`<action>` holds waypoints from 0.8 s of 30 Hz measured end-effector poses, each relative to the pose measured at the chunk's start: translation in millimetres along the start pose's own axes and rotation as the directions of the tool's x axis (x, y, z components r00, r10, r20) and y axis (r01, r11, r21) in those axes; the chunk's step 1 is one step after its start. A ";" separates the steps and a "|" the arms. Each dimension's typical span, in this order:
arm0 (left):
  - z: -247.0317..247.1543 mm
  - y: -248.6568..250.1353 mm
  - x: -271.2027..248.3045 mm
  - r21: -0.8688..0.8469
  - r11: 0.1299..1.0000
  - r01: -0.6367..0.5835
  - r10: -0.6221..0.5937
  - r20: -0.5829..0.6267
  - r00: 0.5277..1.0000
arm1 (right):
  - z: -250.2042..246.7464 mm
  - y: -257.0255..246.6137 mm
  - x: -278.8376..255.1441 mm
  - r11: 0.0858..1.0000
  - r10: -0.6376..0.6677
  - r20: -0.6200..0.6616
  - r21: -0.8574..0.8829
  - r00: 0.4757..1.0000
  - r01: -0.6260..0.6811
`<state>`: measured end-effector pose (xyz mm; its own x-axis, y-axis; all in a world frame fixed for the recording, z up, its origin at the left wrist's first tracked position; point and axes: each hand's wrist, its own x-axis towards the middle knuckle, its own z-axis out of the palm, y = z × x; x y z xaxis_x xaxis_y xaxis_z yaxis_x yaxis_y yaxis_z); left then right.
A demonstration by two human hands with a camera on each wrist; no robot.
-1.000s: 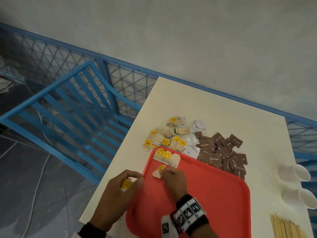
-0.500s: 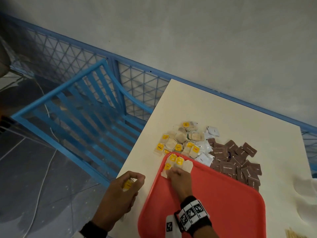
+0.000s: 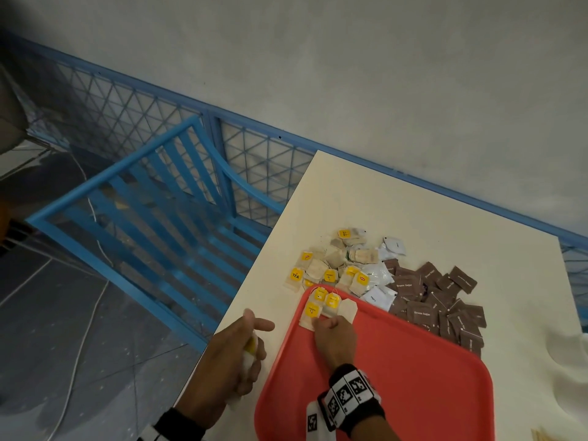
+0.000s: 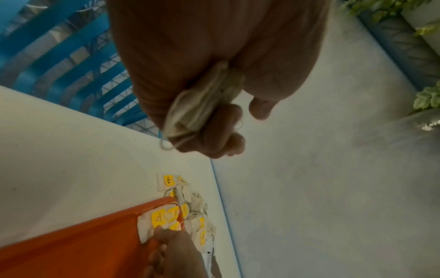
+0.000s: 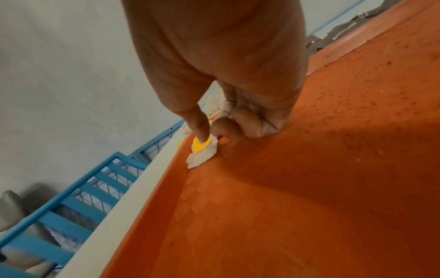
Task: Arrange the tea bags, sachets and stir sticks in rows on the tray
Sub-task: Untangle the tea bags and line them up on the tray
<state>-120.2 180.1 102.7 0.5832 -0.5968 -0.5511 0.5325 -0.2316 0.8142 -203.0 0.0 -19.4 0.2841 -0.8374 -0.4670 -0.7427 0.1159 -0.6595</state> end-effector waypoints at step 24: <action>117.7 -8.2 -26.3 0.092 0.952 -0.291 0.248 0.324 0.913 | -190.0 -28.8 -95.5 0.746 -0.596 0.075 0.421 0.800 0.516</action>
<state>-212.1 107.2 132.0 0.4657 -0.8510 -0.2426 0.2807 -0.1180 0.9525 -324.0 -24.8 156.0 0.7148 -0.6989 -0.0245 -0.1521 -0.1212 -0.9809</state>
